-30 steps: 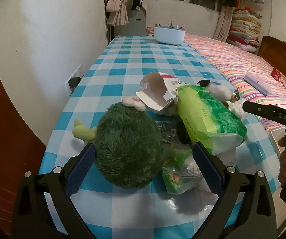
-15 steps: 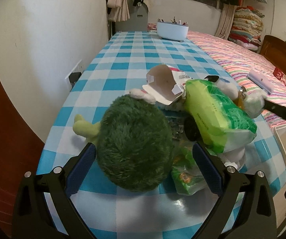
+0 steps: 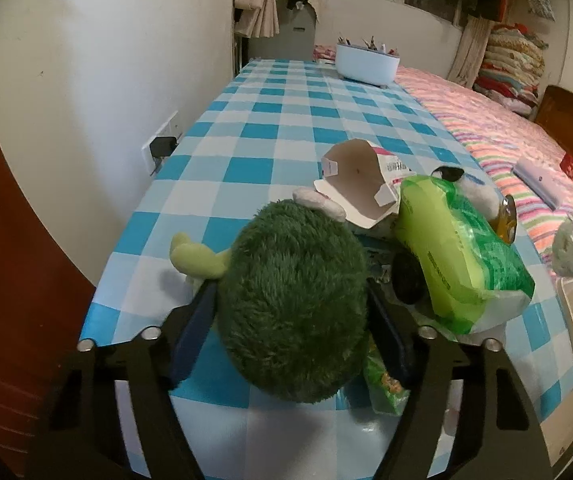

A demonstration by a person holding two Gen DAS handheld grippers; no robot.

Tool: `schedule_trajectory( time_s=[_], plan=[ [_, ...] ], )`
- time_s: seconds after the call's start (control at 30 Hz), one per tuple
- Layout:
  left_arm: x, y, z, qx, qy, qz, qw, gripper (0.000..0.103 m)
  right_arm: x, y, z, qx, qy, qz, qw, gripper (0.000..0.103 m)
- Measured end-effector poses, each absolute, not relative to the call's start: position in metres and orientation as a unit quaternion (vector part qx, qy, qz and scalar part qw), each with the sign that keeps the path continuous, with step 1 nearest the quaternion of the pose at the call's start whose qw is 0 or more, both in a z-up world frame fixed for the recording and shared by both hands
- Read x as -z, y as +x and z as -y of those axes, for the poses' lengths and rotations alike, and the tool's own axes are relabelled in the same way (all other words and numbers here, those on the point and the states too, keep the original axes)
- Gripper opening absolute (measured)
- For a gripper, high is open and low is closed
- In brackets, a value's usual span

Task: Collect trash
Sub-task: 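Close the left tool on the green fuzzy plush toy, then carry the tissue in the right tool and plush in the left tool over the white bin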

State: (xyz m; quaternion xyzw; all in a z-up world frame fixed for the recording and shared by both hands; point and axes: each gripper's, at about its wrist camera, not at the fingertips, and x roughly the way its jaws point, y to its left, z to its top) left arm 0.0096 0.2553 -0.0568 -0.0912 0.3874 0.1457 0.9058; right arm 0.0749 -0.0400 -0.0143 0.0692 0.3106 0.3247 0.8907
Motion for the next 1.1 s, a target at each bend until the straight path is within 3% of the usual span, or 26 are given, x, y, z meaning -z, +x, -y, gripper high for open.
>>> schedule_trajectory(
  time_s=[0.07,0.17,0.7,1.1],
  plan=[
    [0.056,0.008,-0.251,-0.147,-0.081,-0.381,0.909,0.056,0.012,0.071,0.041,-0.325,0.066,-0.304,0.893,0.011],
    [0.052,0.004,-0.247,-0.141,-0.084,-0.369,0.915,0.053,0.006,0.063,0.044,-0.322,0.060,-0.290,0.899,0.011],
    [-0.004,-0.019,-0.203,-0.141,-0.053,-0.301,0.942,0.054,-0.008,0.035,0.085,-0.276,0.046,-0.248,0.927,0.011],
    [-0.013,-0.007,-0.140,-0.072,-0.036,-0.293,0.953,0.054,0.001,0.028,0.127,-0.218,0.059,-0.250,0.942,0.011]
  ],
)
